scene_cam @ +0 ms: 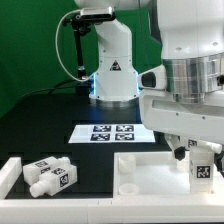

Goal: Assemble one leg

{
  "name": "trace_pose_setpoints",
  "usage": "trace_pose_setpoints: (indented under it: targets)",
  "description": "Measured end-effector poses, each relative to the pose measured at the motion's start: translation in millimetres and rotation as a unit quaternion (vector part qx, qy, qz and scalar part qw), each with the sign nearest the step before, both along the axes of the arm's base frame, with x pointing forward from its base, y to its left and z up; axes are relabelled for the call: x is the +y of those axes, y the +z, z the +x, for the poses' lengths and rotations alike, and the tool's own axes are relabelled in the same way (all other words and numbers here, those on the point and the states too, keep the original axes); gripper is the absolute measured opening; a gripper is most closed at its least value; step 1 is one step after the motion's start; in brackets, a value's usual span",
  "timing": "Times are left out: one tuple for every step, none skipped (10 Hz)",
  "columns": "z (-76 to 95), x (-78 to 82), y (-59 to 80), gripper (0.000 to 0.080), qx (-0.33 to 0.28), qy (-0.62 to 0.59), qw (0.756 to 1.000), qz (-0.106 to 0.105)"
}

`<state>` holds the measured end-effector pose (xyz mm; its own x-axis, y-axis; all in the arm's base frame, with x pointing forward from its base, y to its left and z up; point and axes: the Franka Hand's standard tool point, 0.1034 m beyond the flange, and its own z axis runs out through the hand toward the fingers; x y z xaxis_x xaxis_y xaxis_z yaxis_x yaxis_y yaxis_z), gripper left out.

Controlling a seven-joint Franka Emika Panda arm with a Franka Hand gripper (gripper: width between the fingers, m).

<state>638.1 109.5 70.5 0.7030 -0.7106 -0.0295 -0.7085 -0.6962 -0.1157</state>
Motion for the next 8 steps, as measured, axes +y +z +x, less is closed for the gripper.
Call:
trace_pose_setpoints:
  targets:
    - [0.1, -0.7, 0.0, 0.0648, -0.004, 0.044, 0.999, -0.004]
    - [0.8, -2.6, 0.4, 0.0649, -0.011, 0.099, 0.995, -0.008]
    - [4.9, -8.8, 2.3, 0.0649, -0.028, 0.210, 0.977, -0.021]
    - [4.8, -8.0, 1.6, 0.0649, -0.032, 0.274, 0.961, -0.031]
    - [4.4, -6.9, 1.3, 0.0649, -0.030, 0.245, 0.969, -0.027]
    - [4.5, -7.9, 1.3, 0.0523, -0.029, 0.239, 0.970, -0.027]
    - [4.6, -8.2, 1.3, 0.0371, -0.029, 0.240, 0.970, -0.027]
    - [4.5, -7.6, 1.3, 0.0371, -0.027, 0.209, 0.977, -0.024]
